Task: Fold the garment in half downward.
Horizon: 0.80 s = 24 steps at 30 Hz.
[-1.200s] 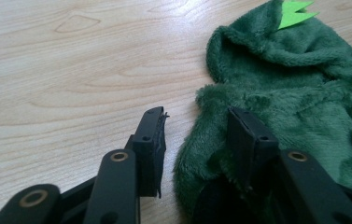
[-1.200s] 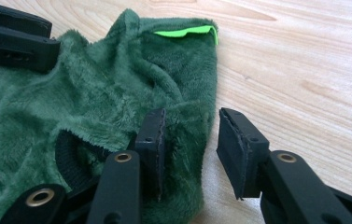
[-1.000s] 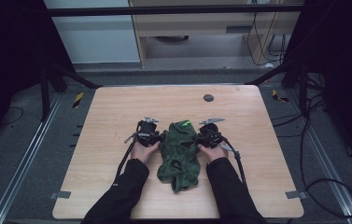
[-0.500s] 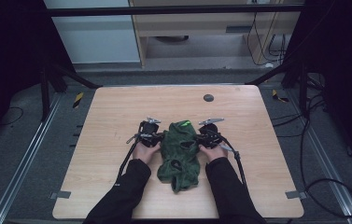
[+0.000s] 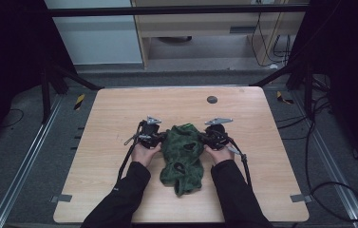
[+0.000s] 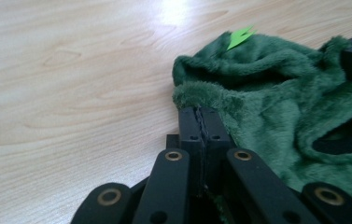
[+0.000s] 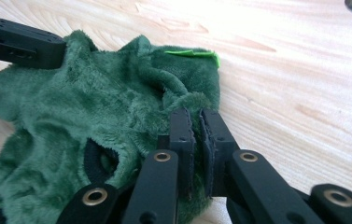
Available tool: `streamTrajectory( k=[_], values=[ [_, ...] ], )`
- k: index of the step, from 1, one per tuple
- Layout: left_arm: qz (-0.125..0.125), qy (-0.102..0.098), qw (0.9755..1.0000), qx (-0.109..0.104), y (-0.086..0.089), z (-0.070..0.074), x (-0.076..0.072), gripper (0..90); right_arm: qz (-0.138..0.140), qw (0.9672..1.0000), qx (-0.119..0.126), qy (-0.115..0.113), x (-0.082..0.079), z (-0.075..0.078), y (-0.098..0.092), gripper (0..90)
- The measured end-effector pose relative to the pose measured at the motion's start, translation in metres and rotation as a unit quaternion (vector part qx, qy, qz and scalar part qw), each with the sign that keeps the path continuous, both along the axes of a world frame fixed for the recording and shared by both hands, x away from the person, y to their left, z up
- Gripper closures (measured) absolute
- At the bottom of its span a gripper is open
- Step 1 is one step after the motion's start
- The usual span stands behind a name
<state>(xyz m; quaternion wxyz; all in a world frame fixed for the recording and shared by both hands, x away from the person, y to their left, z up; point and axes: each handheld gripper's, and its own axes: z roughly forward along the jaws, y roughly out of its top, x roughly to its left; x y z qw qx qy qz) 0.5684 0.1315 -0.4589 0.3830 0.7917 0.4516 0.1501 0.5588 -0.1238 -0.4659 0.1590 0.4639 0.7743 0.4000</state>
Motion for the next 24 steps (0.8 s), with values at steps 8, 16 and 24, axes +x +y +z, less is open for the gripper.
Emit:
streamTrajectory(
  k=[8, 16, 24],
  values=[
    [-0.018, -0.017, 0.9997, -0.004, 0.002, 0.017, -0.013, 89.6, 0.018, 0.9996, 0.006, -0.02, -0.008, 0.012, -0.003, 84.5],
    [-0.034, -0.033, 0.9988, -0.009, 0.004, 0.03, -0.031, 89.6, 0.031, 0.9989, 0.005, -0.033, -0.022, 0.023, -0.006, 84.4],
    [-0.036, -0.042, 0.9983, -0.017, 0.008, 0.042, -0.047, 89.6, 0.051, 0.9973, 0.01, -0.052, -0.04, 0.034, -0.003, 84.3]
  ],
)
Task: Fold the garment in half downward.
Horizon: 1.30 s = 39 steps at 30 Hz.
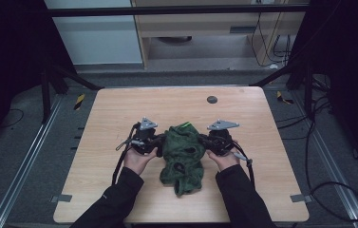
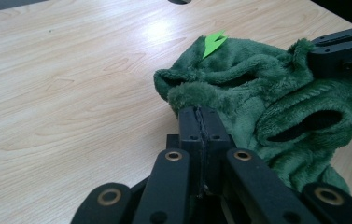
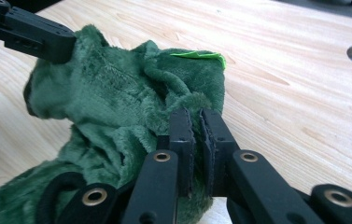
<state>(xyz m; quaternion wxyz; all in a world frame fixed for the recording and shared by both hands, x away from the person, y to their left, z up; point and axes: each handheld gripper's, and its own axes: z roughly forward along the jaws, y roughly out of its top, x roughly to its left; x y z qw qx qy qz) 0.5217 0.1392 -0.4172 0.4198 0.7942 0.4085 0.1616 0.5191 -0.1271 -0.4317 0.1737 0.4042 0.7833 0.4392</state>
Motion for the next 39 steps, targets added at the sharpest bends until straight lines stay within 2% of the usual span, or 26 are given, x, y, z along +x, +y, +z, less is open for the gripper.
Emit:
streamTrajectory(
  k=[5, 12, 19, 23, 39],
  values=[
    [-0.006, -0.005, 0.9999, 0.007, 0.0, 0.003, -0.012, 89.5, 0.008, 0.9999, -0.001, -0.014, -0.009, 0.005, 0.0, 84.3],
    [-0.018, -0.007, 0.9998, 0.01, 0.002, 0.004, -0.027, 89.5, 0.02, 0.9996, -0.002, -0.019, -0.023, 0.006, -0.001, 84.3],
    [-0.029, -0.006, 0.9994, 0.015, 0.009, -0.002, -0.04, 89.5, 0.031, 0.9994, -0.006, -0.017, -0.034, 0.001, -0.002, 84.2],
    [-0.033, -0.002, 0.9994, 0.012, 0.011, -0.004, -0.045, 89.5, 0.035, 0.9992, -0.003, -0.017, -0.037, 0.0, 0.0, 84.2],
    [-0.057, 0.015, 0.998, 0.024, 0.01, -0.016, -0.066, 89.5, 0.055, 0.9984, -0.003, -0.008, -0.058, -0.011, -0.004, 83.6]
  ],
)
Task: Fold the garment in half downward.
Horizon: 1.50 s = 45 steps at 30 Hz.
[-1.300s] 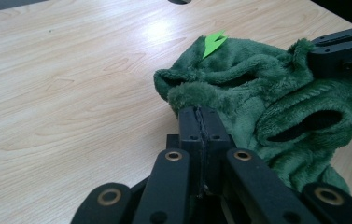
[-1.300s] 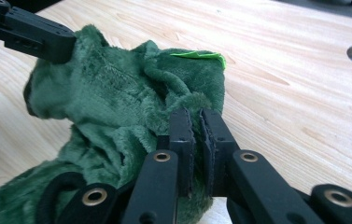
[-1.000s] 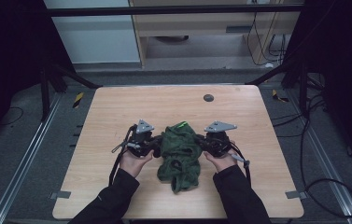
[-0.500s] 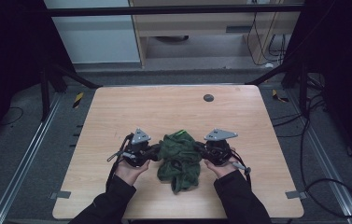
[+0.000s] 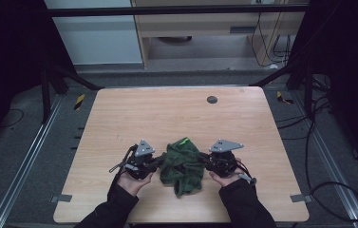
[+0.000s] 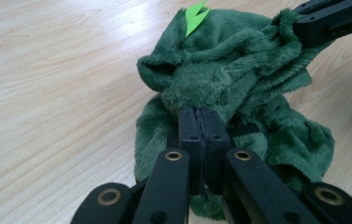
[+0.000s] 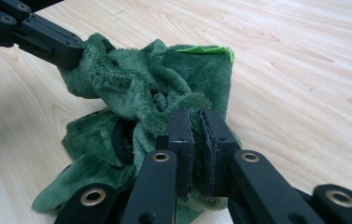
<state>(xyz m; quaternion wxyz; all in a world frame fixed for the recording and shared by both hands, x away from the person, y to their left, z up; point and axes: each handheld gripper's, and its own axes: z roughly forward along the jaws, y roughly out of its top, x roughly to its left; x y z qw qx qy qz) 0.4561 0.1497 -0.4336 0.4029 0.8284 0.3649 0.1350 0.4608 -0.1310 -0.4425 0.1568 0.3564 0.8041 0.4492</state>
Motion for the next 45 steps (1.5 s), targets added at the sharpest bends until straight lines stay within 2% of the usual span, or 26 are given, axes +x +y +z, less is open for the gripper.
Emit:
streamTrajectory(
  k=[4, 14, 24, 38, 45],
  values=[
    [-0.004, 0.008, 1.0, 0.003, 0.001, -0.004, -0.004, 89.4, 0.002, 0.9999, 0.007, 0.012, -0.006, -0.004, -0.003, 83.3],
    [-0.017, 0.026, 0.9994, 0.015, 0.001, -0.013, -0.016, 89.4, 0.016, 0.9995, 0.005, 0.027, -0.019, -0.012, 0.0, 83.0],
    [-0.028, 0.04, 0.9985, 0.025, 0.0, -0.022, -0.025, 89.3, 0.017, 0.9987, 0.007, 0.047, -0.027, -0.022, -0.002, 82.5],
    [-0.037, 0.062, 0.9966, 0.038, -0.003, -0.033, -0.027, 89.2, 0.022, 0.9974, -0.006, 0.068, -0.034, -0.034, -0.002, 80.4],
    [-0.031, 0.061, 0.997, 0.037, -0.003, -0.036, -0.025, 88.6, 0.024, 0.9968, -0.014, 0.075, -0.032, -0.039, -0.001, 79.5]
  ],
)
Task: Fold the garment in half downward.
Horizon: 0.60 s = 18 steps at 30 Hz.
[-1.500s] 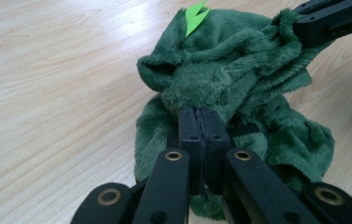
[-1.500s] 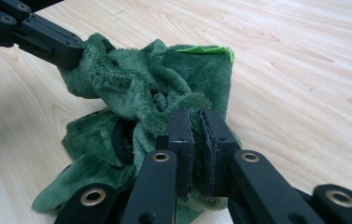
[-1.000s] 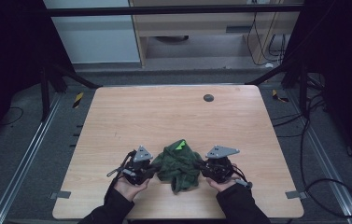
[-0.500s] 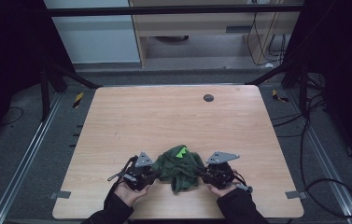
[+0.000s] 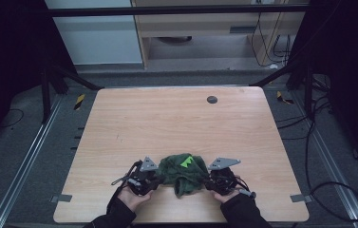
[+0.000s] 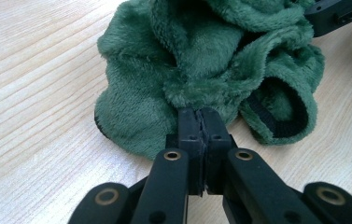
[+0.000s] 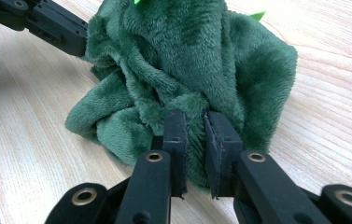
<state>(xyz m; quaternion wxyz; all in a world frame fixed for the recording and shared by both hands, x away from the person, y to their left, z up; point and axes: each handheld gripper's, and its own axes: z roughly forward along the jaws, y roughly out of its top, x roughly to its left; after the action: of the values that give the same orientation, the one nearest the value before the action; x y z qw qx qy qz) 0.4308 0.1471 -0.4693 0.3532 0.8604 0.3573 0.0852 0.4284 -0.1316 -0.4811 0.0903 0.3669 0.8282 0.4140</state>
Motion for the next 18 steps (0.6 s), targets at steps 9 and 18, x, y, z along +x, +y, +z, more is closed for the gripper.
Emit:
streamTrajectory(
  k=[9, 18],
  values=[
    [0.016, -0.019, 0.9995, -0.021, 0.007, 0.016, -0.002, 79.3, -0.006, 0.9998, 0.013, -0.011, -0.001, 0.011, -0.005, 75.9],
    [0.032, -0.036, 0.9981, -0.039, 0.018, 0.032, 0.001, 77.3, -0.02, 0.999, 0.029, -0.029, -0.001, 0.024, -0.012, 75.1]
  ],
)
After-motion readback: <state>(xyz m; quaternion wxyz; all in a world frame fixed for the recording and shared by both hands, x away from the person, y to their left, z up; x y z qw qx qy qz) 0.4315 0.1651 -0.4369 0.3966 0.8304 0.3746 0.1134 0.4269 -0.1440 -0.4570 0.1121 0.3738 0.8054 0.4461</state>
